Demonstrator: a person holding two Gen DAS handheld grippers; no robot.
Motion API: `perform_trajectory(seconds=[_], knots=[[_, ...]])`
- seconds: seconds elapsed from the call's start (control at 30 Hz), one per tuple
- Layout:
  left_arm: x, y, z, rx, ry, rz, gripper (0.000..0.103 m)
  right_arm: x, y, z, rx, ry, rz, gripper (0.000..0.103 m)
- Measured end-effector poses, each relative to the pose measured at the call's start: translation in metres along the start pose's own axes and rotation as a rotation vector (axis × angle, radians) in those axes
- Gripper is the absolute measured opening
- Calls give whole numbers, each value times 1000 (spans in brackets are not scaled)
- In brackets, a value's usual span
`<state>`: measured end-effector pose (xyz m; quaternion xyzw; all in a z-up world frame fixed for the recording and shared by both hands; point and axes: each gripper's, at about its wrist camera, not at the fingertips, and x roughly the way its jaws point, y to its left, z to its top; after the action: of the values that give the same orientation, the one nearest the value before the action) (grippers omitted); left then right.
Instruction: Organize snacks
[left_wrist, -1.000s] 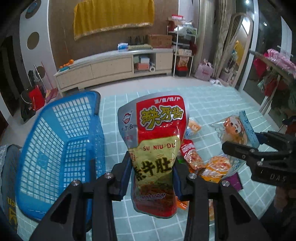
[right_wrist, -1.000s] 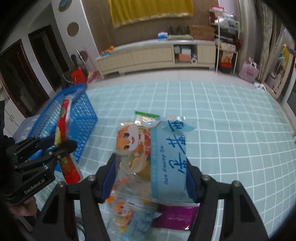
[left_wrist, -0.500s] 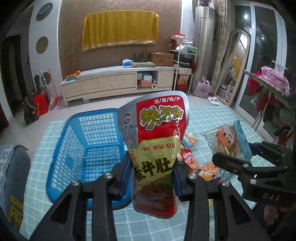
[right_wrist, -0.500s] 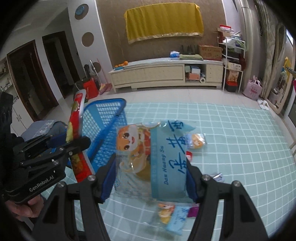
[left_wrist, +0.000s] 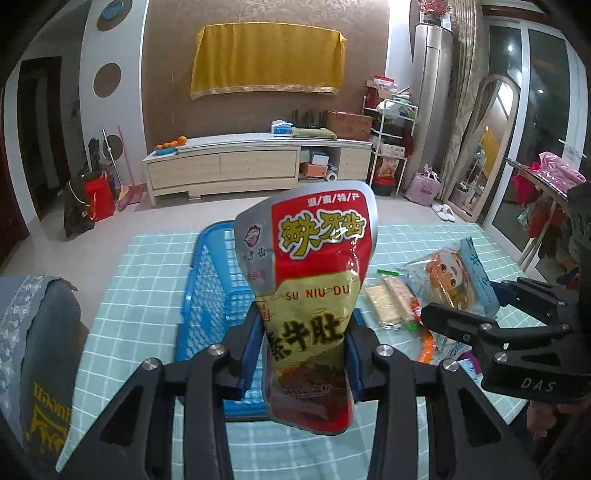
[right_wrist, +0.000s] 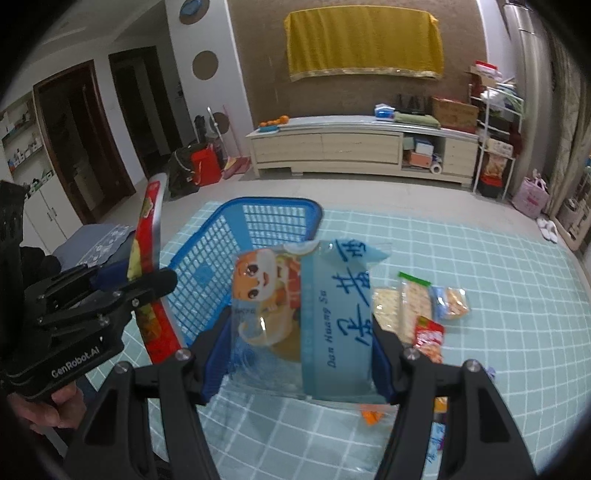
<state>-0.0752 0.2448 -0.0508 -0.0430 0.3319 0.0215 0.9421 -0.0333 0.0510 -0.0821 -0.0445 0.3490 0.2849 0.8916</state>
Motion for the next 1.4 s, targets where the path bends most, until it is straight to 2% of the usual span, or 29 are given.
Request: perform_trajectory(seconds=[0.33, 0.73, 1.03, 1.13, 1.2, 1.37, 1.4], knots=[[24, 23, 18, 3, 14, 35, 38, 30, 22, 25, -48, 14, 15, 69], [75, 43, 27, -44, 80, 1, 39, 74, 31, 55, -92, 66, 18, 69], [104, 40, 33, -34, 125, -36, 40, 104, 25, 65, -89, 114, 26, 69], [112, 36, 35, -16, 138, -30, 43, 111, 20, 66, -76, 134, 26, 69], [115, 34, 36, -4, 139, -24, 49, 116, 19, 68, -71, 143, 33, 69], [116, 33, 33, 12, 113, -1, 73, 122, 14, 71, -58, 141, 33, 70], [115, 34, 31, 10, 109, -3, 74, 122, 12, 71, -51, 139, 43, 71]])
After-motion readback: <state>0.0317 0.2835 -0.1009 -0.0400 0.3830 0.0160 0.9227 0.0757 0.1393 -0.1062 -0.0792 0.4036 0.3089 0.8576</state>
